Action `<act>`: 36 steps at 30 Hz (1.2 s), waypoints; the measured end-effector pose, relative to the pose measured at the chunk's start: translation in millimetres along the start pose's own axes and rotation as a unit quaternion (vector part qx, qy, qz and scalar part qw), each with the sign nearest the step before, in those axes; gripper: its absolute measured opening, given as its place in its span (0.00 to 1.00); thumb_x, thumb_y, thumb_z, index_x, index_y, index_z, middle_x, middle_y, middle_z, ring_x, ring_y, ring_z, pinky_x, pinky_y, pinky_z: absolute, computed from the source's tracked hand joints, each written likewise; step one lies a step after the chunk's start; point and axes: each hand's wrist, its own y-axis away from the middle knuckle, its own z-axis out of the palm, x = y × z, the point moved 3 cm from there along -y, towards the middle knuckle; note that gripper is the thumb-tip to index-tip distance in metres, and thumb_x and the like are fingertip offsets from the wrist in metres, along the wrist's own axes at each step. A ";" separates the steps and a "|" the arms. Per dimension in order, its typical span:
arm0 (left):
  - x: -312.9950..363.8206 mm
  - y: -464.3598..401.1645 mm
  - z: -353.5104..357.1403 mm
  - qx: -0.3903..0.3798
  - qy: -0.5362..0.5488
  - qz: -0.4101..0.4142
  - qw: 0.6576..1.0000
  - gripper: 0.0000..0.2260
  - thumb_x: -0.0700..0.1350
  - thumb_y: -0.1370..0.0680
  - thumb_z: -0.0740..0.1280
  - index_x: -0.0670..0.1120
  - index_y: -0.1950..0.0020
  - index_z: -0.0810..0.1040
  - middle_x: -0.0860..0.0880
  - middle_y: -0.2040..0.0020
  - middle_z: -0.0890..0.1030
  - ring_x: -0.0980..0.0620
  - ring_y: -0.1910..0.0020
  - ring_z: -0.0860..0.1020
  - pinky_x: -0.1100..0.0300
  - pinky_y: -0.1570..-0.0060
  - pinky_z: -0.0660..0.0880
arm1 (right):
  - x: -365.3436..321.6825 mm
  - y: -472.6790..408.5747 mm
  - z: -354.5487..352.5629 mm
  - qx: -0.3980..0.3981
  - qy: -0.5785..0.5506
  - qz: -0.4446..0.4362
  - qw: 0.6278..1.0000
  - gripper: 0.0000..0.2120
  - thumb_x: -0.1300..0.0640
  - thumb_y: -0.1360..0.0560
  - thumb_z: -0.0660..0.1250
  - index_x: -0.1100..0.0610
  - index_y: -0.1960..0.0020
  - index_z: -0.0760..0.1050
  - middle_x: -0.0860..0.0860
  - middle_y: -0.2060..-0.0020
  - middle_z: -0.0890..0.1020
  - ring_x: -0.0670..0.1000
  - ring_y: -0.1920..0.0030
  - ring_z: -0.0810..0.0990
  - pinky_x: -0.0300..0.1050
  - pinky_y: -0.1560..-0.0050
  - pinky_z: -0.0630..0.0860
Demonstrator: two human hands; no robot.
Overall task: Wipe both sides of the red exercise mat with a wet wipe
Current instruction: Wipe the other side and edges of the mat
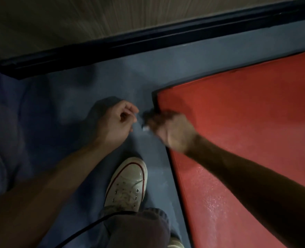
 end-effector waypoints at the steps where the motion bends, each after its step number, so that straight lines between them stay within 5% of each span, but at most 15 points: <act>1: 1.6 -0.3 1.3 -0.007 -0.002 -0.002 1.000 0.14 0.34 0.21 0.64 0.54 0.54 0.77 0.54 0.61 0.81 0.58 0.72 0.77 0.56 0.63 0.76 | -7.8 15.0 4.3 -0.012 0.004 -0.036 0.999 0.13 0.54 0.19 0.62 0.57 0.40 0.81 0.55 0.49 0.84 0.58 0.52 0.83 0.49 0.57 0.77; 4: 8.3 -1.8 2.6 -0.022 -0.010 0.001 1.000 0.13 0.33 0.21 0.63 0.52 0.53 0.77 0.51 0.59 0.81 0.60 0.71 0.77 0.66 0.67 0.73 | -5.9 21.7 10.1 -0.002 0.014 -0.020 1.000 0.10 0.56 0.18 0.62 0.57 0.47 0.82 0.53 0.57 0.83 0.57 0.55 0.82 0.52 0.51 0.76; 8: 15.2 -4.4 1.0 -0.026 -0.030 0.001 0.999 0.12 0.34 0.21 0.64 0.52 0.52 0.77 0.51 0.57 0.81 0.61 0.70 0.78 0.68 0.69 0.72 | 13.7 -21.1 -7.2 0.072 -0.015 0.045 0.996 0.11 0.56 0.22 0.62 0.57 0.48 0.82 0.53 0.63 0.82 0.57 0.65 0.81 0.47 0.62 0.74; 11: 19.5 -5.9 0.5 -0.029 -0.051 -0.001 0.998 0.10 0.35 0.20 0.65 0.51 0.50 0.77 0.51 0.56 0.81 0.62 0.69 0.79 0.69 0.68 0.73 | 56.2 -36.6 -29.7 0.047 -0.037 0.211 0.976 0.09 0.50 0.24 0.67 0.55 0.50 0.78 0.54 0.61 0.83 0.60 0.62 0.83 0.47 0.66 0.70; 15: 24.0 -8.8 5.1 -0.033 -0.052 0.006 0.998 0.11 0.34 0.20 0.64 0.51 0.51 0.77 0.50 0.56 0.81 0.59 0.69 0.78 0.65 0.66 0.73 | 112.3 -24.0 -36.9 -0.046 -0.075 0.435 0.896 0.15 0.44 0.22 0.67 0.55 0.45 0.76 0.60 0.50 0.83 0.66 0.49 0.81 0.53 0.54 0.74; 22: 26.6 -19.9 9.5 -0.052 -0.062 0.027 0.996 0.13 0.36 0.22 0.63 0.55 0.52 0.76 0.52 0.57 0.81 0.58 0.69 0.79 0.55 0.63 0.76 | 47.6 -61.3 -28.5 -0.140 -0.044 0.189 0.971 0.19 0.46 0.18 0.60 0.51 0.29 0.71 0.58 0.45 0.83 0.63 0.45 0.82 0.52 0.49 0.76; 25: 29.0 -22.1 7.5 -0.051 -0.063 0.040 0.996 0.13 0.35 0.22 0.63 0.55 0.53 0.76 0.51 0.57 0.81 0.56 0.69 0.79 0.54 0.64 0.76 | 104.6 -53.0 -33.3 -0.176 0.013 0.253 0.951 0.15 0.49 0.22 0.67 0.59 0.42 0.77 0.64 0.48 0.82 0.65 0.49 0.82 0.54 0.53 0.77; 29: 27.8 -20.4 4.1 -0.052 -0.049 0.040 0.997 0.13 0.35 0.21 0.62 0.54 0.52 0.77 0.50 0.56 0.81 0.56 0.69 0.79 0.57 0.64 0.75 | 172.0 -33.3 -47.4 -0.137 -0.028 0.428 0.893 0.17 0.50 0.24 0.71 0.64 0.46 0.78 0.68 0.49 0.80 0.68 0.49 0.81 0.57 0.49 0.78; 36: 23.0 -10.9 5.7 -0.068 -0.058 0.033 0.995 0.12 0.37 0.21 0.63 0.55 0.52 0.77 0.52 0.56 0.80 0.57 0.69 0.79 0.57 0.65 0.74 | 80.6 -55.5 -33.7 -0.135 -0.139 0.248 0.949 0.11 0.53 0.25 0.71 0.59 0.48 0.76 0.66 0.55 0.82 0.65 0.55 0.83 0.53 0.54 0.78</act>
